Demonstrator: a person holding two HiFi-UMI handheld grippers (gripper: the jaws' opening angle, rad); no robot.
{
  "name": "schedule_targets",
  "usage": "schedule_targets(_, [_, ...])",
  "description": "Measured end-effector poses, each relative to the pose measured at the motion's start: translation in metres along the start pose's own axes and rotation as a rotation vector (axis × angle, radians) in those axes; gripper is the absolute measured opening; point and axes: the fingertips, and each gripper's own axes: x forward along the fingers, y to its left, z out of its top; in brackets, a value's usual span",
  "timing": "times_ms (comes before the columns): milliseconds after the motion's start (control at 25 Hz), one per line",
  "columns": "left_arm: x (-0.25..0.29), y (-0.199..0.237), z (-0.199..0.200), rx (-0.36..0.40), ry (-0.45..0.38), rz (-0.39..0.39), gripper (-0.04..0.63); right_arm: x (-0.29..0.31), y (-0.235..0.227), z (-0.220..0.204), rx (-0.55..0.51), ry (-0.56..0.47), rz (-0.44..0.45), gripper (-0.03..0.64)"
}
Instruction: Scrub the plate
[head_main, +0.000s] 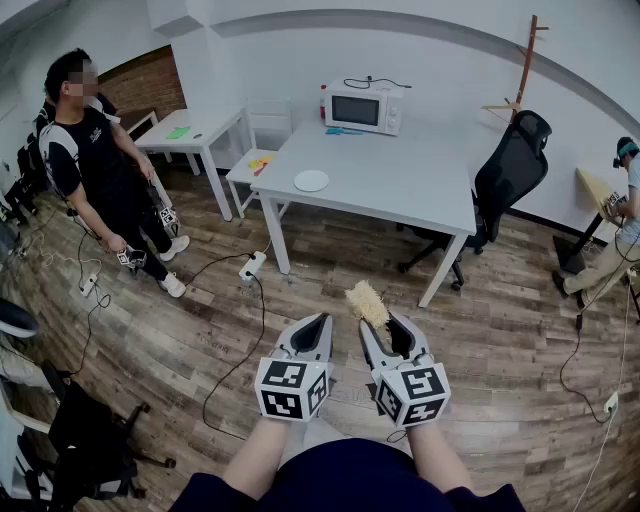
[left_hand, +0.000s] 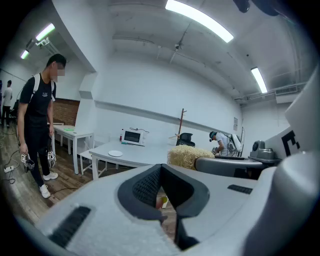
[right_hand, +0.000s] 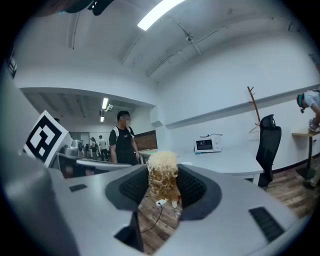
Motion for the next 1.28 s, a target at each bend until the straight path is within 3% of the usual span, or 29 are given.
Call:
schedule_targets(360, [0.007,0.002,-0.007,-0.012,0.018,0.010,0.017,0.002,0.000,-0.003,0.002,0.008,0.018,0.176])
schedule_targets(600, [0.009,0.012,-0.012,-0.027,0.031,0.021,0.017,0.012,0.000,-0.011,0.094,0.014,0.042,0.178])
schedule_targets(840, [0.028,0.027,-0.016,-0.046,0.053,0.016,0.017,0.029,-0.012,-0.017,0.076,0.046,0.029,0.178])
schedule_targets(1280, [0.109,0.093,0.000,-0.048,0.078,0.015,0.017,0.129,-0.048,-0.010,0.082,0.070,0.004,0.179])
